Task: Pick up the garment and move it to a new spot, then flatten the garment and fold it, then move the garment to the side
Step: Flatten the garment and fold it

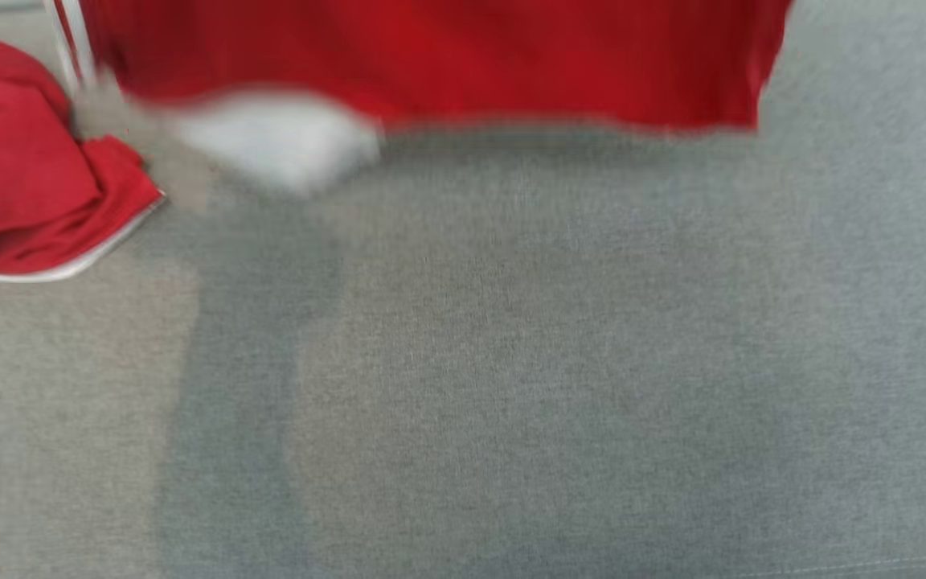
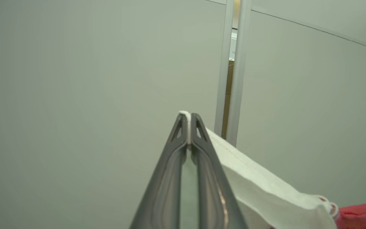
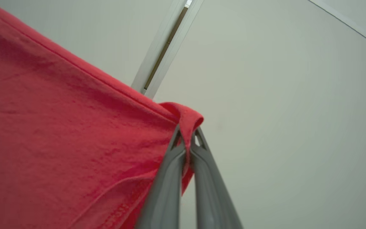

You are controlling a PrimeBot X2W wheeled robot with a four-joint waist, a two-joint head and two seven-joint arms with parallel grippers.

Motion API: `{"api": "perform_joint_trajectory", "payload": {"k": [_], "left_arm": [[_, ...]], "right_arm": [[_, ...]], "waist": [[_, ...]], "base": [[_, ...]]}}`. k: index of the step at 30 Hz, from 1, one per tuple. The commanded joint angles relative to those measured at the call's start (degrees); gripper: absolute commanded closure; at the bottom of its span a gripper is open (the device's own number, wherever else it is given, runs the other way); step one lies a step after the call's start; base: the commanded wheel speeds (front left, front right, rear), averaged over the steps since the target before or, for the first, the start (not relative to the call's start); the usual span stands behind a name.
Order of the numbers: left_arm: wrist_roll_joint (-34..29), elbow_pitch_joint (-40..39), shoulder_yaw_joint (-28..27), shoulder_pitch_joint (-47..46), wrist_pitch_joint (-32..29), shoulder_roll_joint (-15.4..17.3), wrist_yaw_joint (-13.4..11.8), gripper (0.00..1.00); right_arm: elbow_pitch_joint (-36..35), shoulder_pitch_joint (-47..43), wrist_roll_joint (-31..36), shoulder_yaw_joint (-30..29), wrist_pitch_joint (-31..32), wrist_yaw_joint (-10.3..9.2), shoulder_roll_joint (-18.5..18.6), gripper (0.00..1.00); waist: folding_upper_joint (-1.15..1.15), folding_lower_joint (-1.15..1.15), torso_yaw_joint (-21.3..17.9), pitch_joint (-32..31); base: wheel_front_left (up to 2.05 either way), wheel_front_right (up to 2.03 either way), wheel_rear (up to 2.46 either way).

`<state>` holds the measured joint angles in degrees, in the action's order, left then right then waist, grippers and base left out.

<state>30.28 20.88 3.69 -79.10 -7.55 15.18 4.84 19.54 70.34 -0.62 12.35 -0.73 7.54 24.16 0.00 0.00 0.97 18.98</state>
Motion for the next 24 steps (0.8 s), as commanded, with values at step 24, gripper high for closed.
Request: {"api": "perform_joint_trajectory", "payload": {"k": [24], "left_arm": [[1.2, 22.4, 10.3, 2.1, 22.8, -6.6, 2.7, 1.0]], "right_arm": [[9.6, -7.2, 17.8, -5.0, -14.5, -0.1, -2.4, 1.0]], "waist": [[0.0, 0.0, 6.4, 14.5]], "base": [[0.0, 0.0, 0.0]]}}
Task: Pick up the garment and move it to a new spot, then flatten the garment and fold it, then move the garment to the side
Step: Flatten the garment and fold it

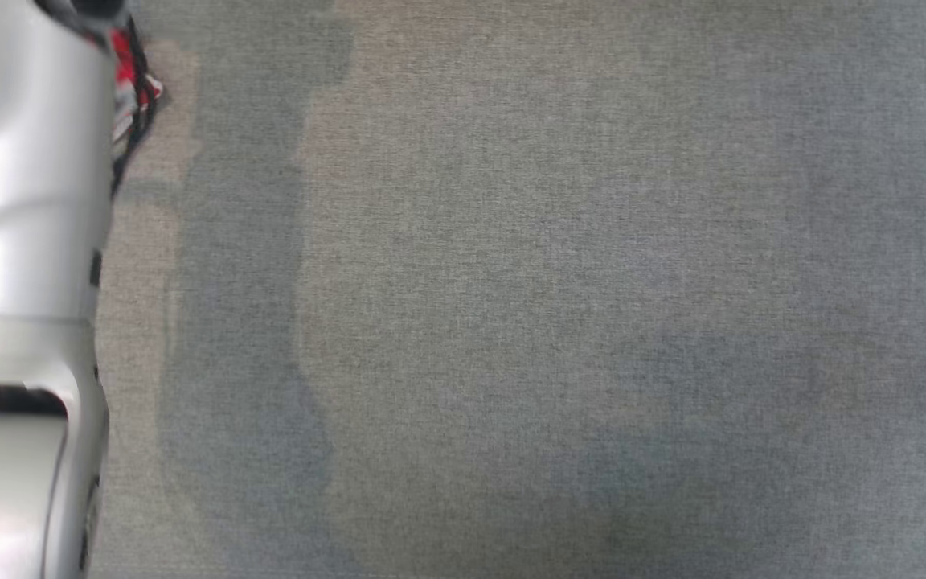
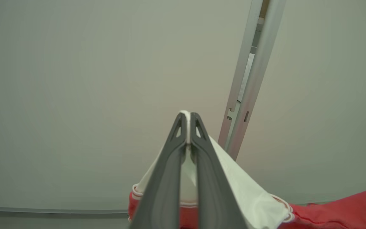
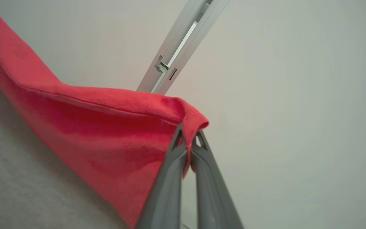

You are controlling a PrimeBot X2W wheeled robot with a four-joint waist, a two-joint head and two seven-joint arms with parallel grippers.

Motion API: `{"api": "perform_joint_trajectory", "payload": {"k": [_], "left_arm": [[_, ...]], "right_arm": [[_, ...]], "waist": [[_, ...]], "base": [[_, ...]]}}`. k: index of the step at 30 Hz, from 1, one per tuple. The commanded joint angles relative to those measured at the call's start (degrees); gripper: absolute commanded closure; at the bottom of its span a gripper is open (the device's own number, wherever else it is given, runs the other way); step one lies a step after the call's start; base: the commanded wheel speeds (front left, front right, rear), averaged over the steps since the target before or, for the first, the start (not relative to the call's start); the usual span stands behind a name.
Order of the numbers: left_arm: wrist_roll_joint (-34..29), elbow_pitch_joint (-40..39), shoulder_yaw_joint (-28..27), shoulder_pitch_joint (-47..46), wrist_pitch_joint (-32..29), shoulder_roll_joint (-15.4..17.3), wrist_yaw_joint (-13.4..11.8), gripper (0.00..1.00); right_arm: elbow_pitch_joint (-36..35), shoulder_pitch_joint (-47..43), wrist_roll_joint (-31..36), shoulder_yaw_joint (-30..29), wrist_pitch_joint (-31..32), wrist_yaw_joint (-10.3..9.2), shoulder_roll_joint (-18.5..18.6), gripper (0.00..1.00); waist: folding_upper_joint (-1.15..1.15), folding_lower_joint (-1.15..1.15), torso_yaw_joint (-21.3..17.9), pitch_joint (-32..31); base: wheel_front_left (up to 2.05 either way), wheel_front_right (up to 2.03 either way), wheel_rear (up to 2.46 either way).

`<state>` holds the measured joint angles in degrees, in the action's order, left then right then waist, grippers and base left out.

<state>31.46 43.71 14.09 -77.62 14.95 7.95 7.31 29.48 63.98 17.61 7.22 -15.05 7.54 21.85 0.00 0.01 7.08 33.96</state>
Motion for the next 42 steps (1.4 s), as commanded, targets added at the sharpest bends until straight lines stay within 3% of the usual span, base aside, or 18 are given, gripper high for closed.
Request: {"api": "perform_joint_trajectory", "payload": {"k": [1, 11, 18, 31, 42], "left_arm": [[-0.1, -1.3, 0.2, 2.6, 0.3, 0.9, 0.2, 1.0], [-5.1, -7.2, 6.5, 21.1, 0.3, 6.5, 0.2, 1.0], [-4.7, -8.0, 11.5, 31.5, 0.3, 10.3, 0.2, 1.0], [-1.1, -12.8, 26.5, 43.2, -1.2, 18.8, 0.2, 1.0], [3.1, -22.4, 33.4, 49.9, -4.8, 25.4, 0.2, 1.0]], "right_arm": [[-0.6, -2.5, -1.4, 0.4, -0.2, -0.1, 0.0, 1.0], [2.0, -14.4, -8.8, 4.5, -0.2, -0.1, 1.7, 1.0], [6.5, -19.7, -15.4, 9.7, -0.2, -0.1, 5.4, 1.0], [11.8, -24.7, -29.3, 25.1, -0.2, -0.11, 12.6, 1.0], [14.7, -27.1, -41.4, 40.0, -0.2, -0.1, 16.3, 1.0]], "waist": [[0.0, -0.01, 0.4, -1.0], [0.0, -0.01, 0.1, -7.8], [0.0, -0.01, 0.2, -13.1], [0.0, -0.01, 1.3, -20.2], [0.0, -0.01, 1.3, -25.9]], "base": [[0.0, 0.0, 0.0], [0.0, 0.0, 0.0], [0.0, 0.0, 0.0], [0.0, 0.0, 0.0], [0.0, 0.0, 0.0]]}}
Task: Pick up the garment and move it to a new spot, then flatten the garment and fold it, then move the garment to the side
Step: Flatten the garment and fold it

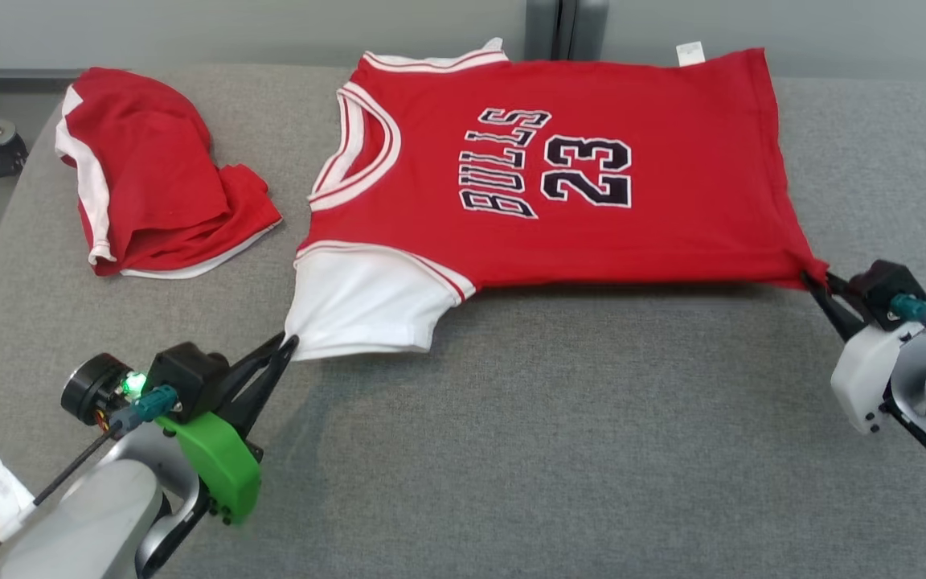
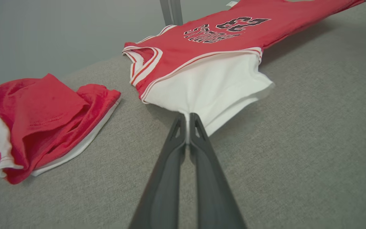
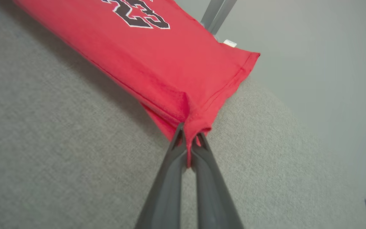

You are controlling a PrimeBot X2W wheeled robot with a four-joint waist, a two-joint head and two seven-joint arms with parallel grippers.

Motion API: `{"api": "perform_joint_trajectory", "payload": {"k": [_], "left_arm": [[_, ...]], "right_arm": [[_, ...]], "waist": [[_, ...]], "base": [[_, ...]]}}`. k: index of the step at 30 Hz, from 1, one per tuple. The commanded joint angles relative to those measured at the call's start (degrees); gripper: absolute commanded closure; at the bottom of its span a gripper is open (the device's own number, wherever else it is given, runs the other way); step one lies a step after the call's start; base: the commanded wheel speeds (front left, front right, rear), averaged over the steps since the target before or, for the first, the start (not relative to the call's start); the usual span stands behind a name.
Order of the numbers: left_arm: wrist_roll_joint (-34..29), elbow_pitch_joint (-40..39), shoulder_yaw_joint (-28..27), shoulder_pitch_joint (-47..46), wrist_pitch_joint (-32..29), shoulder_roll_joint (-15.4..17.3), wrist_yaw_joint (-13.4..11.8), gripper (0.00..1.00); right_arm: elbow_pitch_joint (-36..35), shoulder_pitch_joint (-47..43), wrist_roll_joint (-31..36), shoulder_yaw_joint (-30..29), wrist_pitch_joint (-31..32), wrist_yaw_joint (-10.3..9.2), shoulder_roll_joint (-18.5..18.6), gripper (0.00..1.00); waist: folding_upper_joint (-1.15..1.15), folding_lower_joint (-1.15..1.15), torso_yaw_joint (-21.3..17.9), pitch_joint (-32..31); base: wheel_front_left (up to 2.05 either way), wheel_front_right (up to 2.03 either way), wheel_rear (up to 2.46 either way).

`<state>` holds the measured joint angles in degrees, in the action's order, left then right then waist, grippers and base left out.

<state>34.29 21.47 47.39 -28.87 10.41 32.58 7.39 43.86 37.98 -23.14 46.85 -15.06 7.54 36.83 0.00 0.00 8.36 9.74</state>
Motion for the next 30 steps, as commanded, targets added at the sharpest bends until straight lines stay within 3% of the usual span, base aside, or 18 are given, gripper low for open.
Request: {"api": "perform_joint_trajectory", "payload": {"k": [1, 14, 22, 30], "left_arm": [[0.5, -0.9, 0.3, 1.7, -0.5, 1.2, 0.1, 1.0], [2.7, -14.8, 3.0, 10.9, -7.5, 11.0, -1.6, 1.0], [4.2, -23.1, 3.1, 13.5, -12.0, 15.9, -3.0, 1.0], [2.0, -23.0, 2.6, 8.1, -13.1, 14.6, -2.8, 1.0]], "right_arm": [[0.2, -1.3, -2.0, 1.8, -0.2, -0.1, 1.6, 1.0], [-10.7, -2.4, -22.0, 23.9, 4.9, -0.1, 11.3, 1.0], [-19.0, -1.7, -26.9, 26.4, 9.7, -0.1, 16.6, 1.0], [-20.2, 2.8, -26.7, 26.5, 12.2, -0.1, 16.1, 1.0]], "waist": [[0.0, 0.0, 0.0, -2.2], [0.0, 0.0, -1.1, -8.2], [0.0, 0.0, -1.4, -8.6], [0.0, 0.0, -2.4, -4.1]], "base": [[0.0, 0.0, 0.0], [0.0, 0.0, 0.0], [0.0, 0.0, 0.0], [0.0, 0.0, 0.0]]}}
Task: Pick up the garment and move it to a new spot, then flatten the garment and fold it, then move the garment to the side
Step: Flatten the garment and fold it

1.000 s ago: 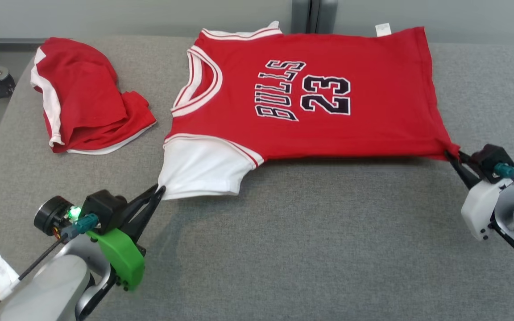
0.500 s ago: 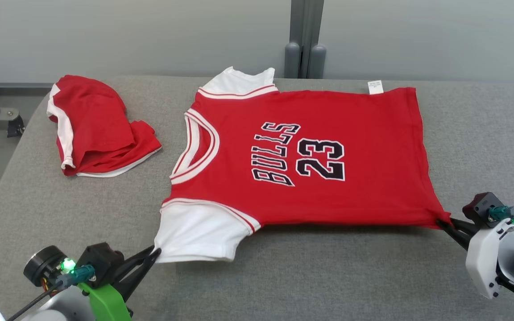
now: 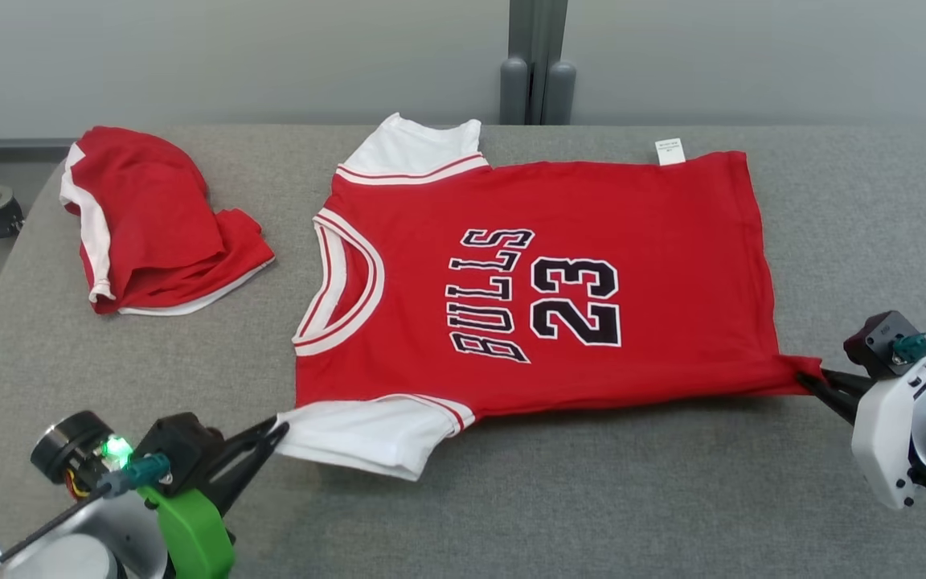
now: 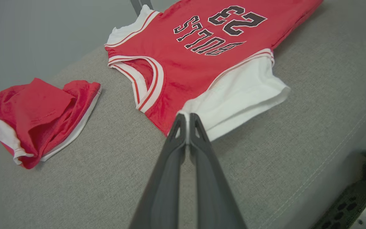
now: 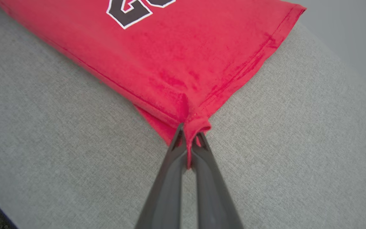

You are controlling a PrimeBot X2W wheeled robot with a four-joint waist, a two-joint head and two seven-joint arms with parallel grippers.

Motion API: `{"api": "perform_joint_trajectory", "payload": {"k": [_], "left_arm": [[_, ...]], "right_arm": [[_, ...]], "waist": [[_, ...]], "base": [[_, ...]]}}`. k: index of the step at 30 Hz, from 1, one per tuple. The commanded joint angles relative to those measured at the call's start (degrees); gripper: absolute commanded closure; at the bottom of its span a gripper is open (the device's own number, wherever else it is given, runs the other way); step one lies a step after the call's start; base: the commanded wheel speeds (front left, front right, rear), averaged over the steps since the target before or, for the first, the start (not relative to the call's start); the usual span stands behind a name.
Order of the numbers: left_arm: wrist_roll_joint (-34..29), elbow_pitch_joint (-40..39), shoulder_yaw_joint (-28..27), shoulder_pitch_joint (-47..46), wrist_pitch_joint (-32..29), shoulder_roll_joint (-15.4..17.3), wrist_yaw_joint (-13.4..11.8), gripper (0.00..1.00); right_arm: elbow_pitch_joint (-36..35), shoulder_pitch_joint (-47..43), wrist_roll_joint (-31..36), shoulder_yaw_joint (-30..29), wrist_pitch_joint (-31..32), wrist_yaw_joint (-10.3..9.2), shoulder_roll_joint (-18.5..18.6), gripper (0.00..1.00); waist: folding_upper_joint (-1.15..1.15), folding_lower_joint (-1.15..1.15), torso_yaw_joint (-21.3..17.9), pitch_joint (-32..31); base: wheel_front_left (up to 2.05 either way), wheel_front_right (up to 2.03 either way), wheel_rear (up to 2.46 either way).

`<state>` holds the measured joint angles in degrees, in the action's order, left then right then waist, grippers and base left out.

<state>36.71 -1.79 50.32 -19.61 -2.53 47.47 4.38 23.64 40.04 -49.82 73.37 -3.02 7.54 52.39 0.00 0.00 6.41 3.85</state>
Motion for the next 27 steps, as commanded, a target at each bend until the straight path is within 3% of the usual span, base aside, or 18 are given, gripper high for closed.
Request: {"api": "perform_joint_trajectory", "payload": {"k": [1, 17, 27], "left_arm": [[-0.9, 0.8, -0.3, -2.0, -0.3, -0.5, 0.3, 1.0], [-8.7, 17.2, 1.5, -21.2, 2.5, -6.6, 2.7, 1.0], [-9.3, 28.7, 5.6, -29.1, 5.7, -10.7, 3.1, 1.0]], "right_arm": [[0.1, 1.3, 0.1, 0.0, 0.5, -0.1, 0.4, 1.0], [2.8, 12.6, 0.1, 0.0, 6.0, -0.1, -4.6, 1.0], [4.9, 16.3, 2.7, 0.0, 5.8, -0.1, -6.6, 1.0]], "waist": [[0.0, 0.0, -0.6, 2.5], [0.0, 0.0, -2.4, 12.9], [0.0, 0.0, -3.2, 15.4]], "base": [[0.0, 0.0, 0.0], [0.0, 0.0, 0.0], [0.0, 0.0, 0.0]]}}
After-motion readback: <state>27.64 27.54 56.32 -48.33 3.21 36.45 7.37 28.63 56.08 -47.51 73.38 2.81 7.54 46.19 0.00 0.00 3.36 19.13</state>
